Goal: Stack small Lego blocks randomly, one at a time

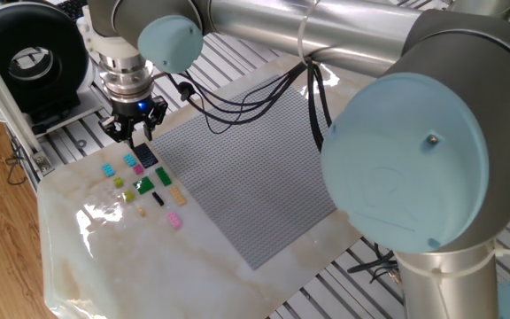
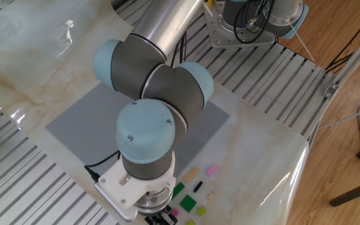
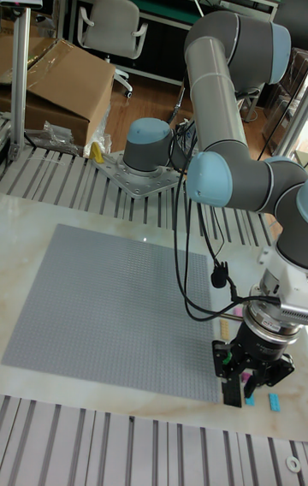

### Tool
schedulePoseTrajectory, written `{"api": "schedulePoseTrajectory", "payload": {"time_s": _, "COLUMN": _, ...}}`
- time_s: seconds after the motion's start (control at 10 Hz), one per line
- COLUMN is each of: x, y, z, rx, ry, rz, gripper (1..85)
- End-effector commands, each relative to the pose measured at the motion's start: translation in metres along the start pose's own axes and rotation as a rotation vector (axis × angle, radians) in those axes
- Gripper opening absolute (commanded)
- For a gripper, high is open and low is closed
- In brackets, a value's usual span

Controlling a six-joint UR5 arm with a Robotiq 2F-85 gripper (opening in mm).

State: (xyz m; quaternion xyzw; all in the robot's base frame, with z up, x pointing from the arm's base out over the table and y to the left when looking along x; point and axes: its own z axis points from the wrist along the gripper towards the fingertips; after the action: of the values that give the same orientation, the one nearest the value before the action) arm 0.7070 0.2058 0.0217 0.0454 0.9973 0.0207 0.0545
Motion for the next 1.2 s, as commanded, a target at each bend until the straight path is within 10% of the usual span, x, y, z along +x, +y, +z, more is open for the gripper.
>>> {"api": "schedulePoseTrajectory", "payload": {"time_s": 0.0, "x": 0.0034, "y": -0.0030, "z": 0.0031, "rx": -0.001, "ry": 0.005, "rz": 0.014, "gripper": 40.0}}
{"api": "schedulePoseTrajectory", "payload": {"time_s": 1.1, "x": 0.0078, "y": -0.0052, "z": 0.0080, "rx": 0.017, "ry": -0.005, "rz": 0.004, "gripper": 39.7}}
